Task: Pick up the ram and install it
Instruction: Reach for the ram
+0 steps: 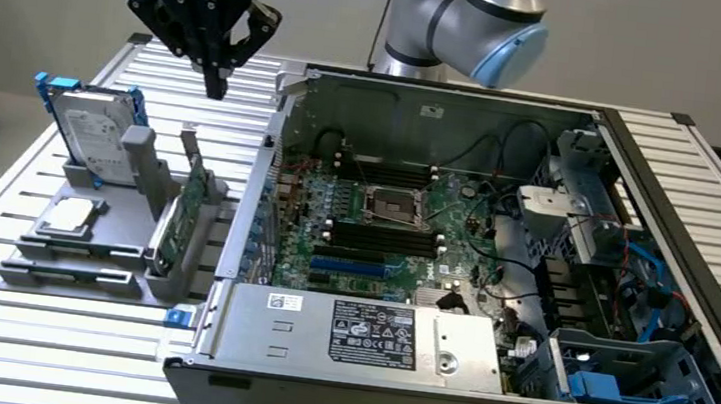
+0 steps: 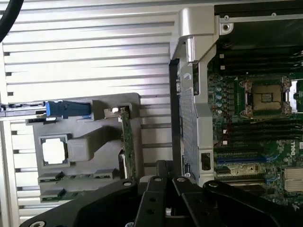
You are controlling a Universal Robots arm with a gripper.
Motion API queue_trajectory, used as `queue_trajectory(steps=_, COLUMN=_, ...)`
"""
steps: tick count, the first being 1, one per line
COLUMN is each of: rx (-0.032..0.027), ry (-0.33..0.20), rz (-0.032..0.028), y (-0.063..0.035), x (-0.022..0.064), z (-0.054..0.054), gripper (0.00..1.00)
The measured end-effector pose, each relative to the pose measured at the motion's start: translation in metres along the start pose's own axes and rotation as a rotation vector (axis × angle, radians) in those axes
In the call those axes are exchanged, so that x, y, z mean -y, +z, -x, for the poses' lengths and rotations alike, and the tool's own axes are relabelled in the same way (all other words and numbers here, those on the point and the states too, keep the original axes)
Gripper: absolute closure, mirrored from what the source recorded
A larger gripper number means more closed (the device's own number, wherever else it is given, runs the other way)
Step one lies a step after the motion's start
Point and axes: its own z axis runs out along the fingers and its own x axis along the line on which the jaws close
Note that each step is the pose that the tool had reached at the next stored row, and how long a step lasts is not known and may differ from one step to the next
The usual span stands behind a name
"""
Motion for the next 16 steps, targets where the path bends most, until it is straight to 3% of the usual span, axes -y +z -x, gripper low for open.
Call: queue_trajectory(steps=16, rx=-0.0016, ry=0.0, rz=-0.018, y=0.0149, x=0.006, z=-0.072, gripper=0.89)
